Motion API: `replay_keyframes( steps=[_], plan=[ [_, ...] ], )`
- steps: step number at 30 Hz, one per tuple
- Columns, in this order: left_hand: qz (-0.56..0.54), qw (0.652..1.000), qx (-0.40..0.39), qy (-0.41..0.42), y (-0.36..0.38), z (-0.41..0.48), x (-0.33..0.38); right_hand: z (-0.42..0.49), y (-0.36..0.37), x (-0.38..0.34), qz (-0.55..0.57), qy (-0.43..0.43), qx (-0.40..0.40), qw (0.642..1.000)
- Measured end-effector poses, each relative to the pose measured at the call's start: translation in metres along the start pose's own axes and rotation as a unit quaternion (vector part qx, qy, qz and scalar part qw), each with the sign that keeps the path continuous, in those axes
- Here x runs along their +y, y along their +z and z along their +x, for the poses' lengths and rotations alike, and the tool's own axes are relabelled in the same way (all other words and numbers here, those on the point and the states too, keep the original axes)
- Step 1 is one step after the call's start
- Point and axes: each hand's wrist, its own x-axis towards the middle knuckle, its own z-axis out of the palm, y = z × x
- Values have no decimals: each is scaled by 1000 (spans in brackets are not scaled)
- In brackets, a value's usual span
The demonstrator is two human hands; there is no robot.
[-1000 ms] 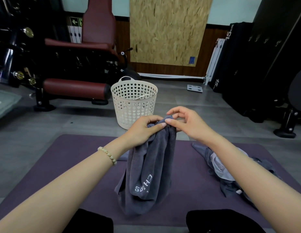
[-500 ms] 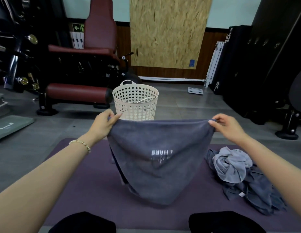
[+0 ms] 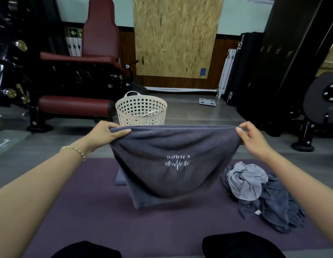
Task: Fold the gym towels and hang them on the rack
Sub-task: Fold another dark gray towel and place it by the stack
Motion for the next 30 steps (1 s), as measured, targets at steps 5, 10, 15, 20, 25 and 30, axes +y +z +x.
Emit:
replay_keyframes(
  steps=[5,10,15,20,25,30],
  plan=[
    [-210,959,-119,-149,3,0,-12,1,13,3,80,76,67,992],
    [-350,908,-71,-221,34,20,-25,13,34,23,179,165,98,965],
    [-402,883,32,-240,71,51,-42,32,56,49,227,221,137,939],
    [-315,928,113,-165,84,82,-41,58,55,57,235,191,183,935],
    [-281,943,127,-125,81,93,-42,62,54,59,231,175,182,940],
    [-196,957,81,-195,110,63,-89,16,86,116,201,252,174,930]
  ],
)
